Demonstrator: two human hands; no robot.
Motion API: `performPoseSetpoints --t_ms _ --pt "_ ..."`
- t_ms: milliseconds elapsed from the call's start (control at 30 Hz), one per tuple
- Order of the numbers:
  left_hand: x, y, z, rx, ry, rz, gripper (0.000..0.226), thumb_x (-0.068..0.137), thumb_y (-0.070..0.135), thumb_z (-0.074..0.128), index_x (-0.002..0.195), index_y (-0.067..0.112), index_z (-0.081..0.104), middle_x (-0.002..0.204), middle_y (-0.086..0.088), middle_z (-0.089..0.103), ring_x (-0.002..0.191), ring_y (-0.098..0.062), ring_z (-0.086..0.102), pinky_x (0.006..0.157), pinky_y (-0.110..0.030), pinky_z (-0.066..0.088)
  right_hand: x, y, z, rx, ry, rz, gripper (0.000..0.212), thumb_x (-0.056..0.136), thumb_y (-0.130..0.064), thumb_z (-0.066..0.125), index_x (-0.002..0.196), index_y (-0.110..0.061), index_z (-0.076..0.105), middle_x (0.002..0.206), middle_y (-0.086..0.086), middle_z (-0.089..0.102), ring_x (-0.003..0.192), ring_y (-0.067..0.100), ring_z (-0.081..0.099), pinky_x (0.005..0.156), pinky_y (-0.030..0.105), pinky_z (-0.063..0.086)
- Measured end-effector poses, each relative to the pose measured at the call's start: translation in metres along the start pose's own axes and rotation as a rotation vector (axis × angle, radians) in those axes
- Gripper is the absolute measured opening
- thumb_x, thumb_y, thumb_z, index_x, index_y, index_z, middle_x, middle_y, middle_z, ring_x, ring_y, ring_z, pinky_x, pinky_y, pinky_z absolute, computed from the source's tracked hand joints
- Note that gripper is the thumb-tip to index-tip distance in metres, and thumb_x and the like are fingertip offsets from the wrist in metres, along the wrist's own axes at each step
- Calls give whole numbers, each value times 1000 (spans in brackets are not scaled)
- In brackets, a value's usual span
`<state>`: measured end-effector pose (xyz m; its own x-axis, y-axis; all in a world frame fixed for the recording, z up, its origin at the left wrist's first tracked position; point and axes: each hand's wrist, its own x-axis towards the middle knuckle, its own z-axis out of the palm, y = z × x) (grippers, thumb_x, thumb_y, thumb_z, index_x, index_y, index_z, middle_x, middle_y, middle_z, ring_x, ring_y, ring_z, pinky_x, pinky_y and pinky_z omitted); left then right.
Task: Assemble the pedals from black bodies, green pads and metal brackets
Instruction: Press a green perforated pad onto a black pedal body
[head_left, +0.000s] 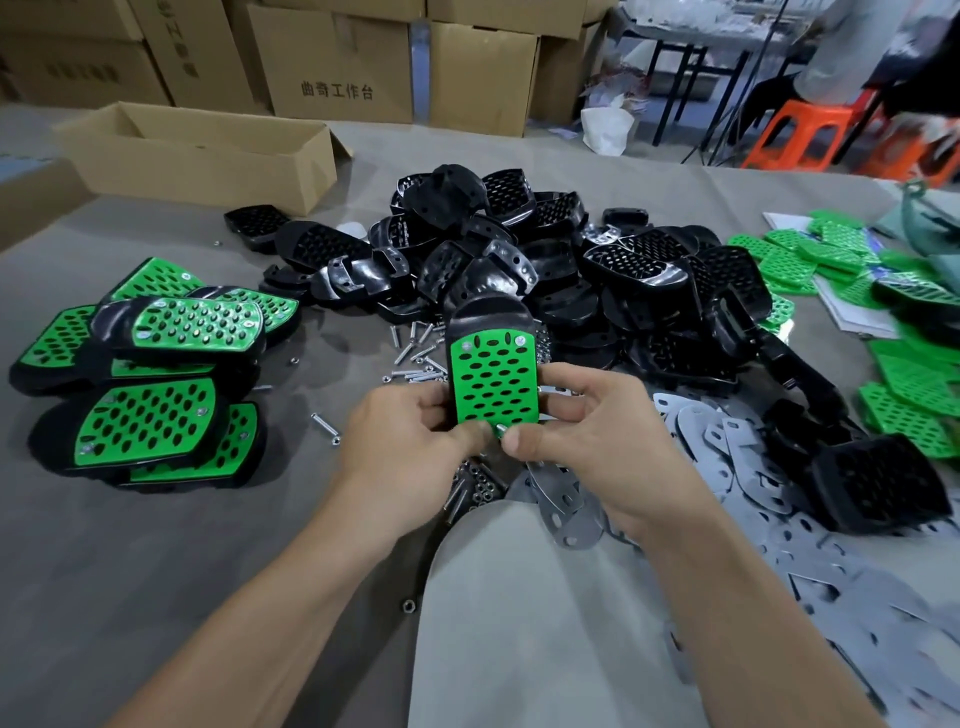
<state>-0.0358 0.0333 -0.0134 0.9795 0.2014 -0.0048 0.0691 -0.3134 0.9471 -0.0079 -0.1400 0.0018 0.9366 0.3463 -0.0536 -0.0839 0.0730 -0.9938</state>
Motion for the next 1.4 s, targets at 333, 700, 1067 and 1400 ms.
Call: performPoseSetpoints --t_ms 333,700,1067,1400 --pt "1 -3 -5 -74 -22 -98 26 85 1 79 89 27 78 77 3 79 69 -21 77 75 -47 65 3 3 -3 -29 -57 39 46 76 12 80 117 -9 72 105 13 78 93 34 76 81 35 60" --pt "-2 -7 1 -131 -2 -43 41 86 3 77 82 44 80 77 2 79 62 -21 76 58 -33 63 3 -1 -7 5 -44 116 40 80 4 80 117 -8 70 100 15 78 85 33 74 78 37 64" --pt "-4 0 -2 -299 -94 -53 18 78 15 81 95 23 81 90 -4 81 74 -22 77 68 -29 62 0 -3 -6 77 -3 98 52 77 3 81 125 -4 63 100 14 78 83 28 76 74 32 63" --pt "-4 3 -6 -235 -184 129 43 70 51 84 110 38 76 108 6 79 98 -15 76 77 -30 60 -1 -6 -14 56 -98 45 56 70 -10 84 124 -8 69 110 10 77 97 25 76 74 25 59"
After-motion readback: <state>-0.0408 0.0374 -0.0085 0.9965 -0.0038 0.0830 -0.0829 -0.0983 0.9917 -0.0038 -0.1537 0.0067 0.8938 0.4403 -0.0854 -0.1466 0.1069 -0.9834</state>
